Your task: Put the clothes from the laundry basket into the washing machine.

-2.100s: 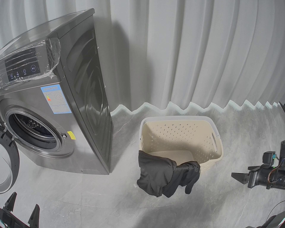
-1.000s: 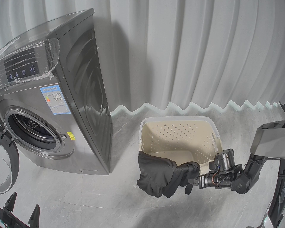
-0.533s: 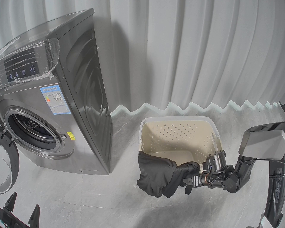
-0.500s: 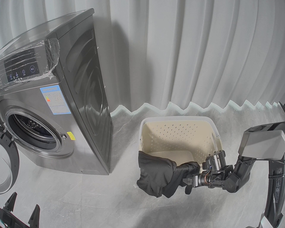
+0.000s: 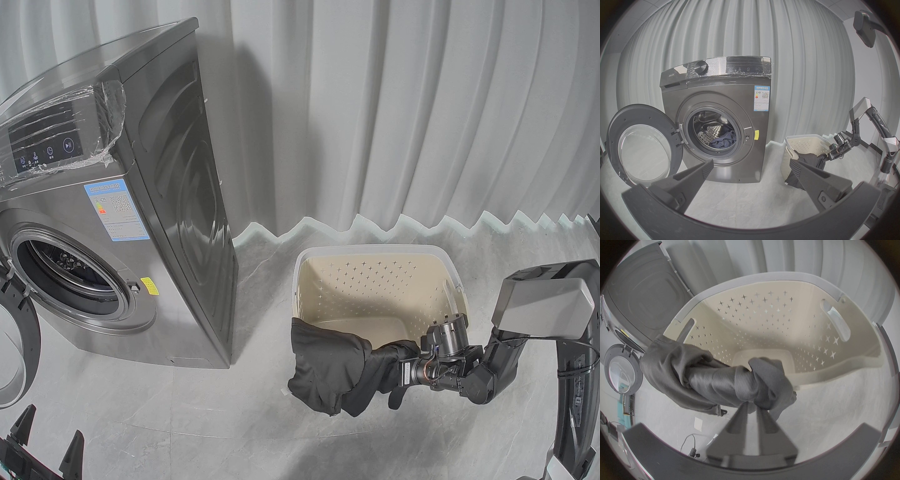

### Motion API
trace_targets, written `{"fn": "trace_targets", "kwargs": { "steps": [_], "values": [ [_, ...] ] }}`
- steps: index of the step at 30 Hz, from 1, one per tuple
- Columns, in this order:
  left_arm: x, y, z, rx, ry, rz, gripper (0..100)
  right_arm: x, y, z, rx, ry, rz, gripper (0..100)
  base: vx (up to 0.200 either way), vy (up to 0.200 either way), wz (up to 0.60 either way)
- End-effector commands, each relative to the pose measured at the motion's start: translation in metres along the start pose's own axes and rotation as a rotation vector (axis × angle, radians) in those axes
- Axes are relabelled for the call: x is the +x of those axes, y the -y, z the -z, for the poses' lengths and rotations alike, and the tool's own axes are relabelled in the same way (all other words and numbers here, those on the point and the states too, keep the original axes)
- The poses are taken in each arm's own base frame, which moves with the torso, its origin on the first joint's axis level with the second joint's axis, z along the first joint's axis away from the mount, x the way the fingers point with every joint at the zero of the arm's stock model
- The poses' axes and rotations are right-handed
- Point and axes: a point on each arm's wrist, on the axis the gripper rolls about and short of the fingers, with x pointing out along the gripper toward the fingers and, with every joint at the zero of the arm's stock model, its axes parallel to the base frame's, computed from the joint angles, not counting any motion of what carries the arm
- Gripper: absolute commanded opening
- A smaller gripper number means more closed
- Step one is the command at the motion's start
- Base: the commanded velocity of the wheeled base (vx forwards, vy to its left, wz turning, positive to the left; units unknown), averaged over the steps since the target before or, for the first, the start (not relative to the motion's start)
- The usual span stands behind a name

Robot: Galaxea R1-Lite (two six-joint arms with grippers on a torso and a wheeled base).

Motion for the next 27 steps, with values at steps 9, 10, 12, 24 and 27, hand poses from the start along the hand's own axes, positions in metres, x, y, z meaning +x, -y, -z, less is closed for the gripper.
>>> {"fn": "trace_targets", "kwargs": {
  "steps": [9,10,12,24,27],
  "values": [
    [0.000,0.000,0.004,-0.002,-0.001,0.000,100,-0.041,-0.007,0.003,-0.022,0.013,-0.029,0,0.000,0.000,0.00],
    [0.000,0.000,0.004,-0.002,0.000,0.000,100,-0.054,-0.011,-0.001,-0.028,0.038,-0.045,0,0.000,0.000,0.00],
    [0.000,0.000,0.004,-0.002,-0.001,0.000,100,-0.082,-0.018,-0.009,-0.039,0.088,-0.079,0,0.000,0.000,0.00],
    [0.000,0.000,0.004,-0.005,-0.001,0.000,100,-0.203,-0.045,-0.029,-0.079,0.399,-0.275,0,0.000,0.000,0.00],
    [0.000,0.000,0.004,-0.010,-0.001,-0.002,100,-0.218,-0.043,-0.032,-0.075,0.443,-0.287,0,0.000,0.000,0.00]
  ]
}}
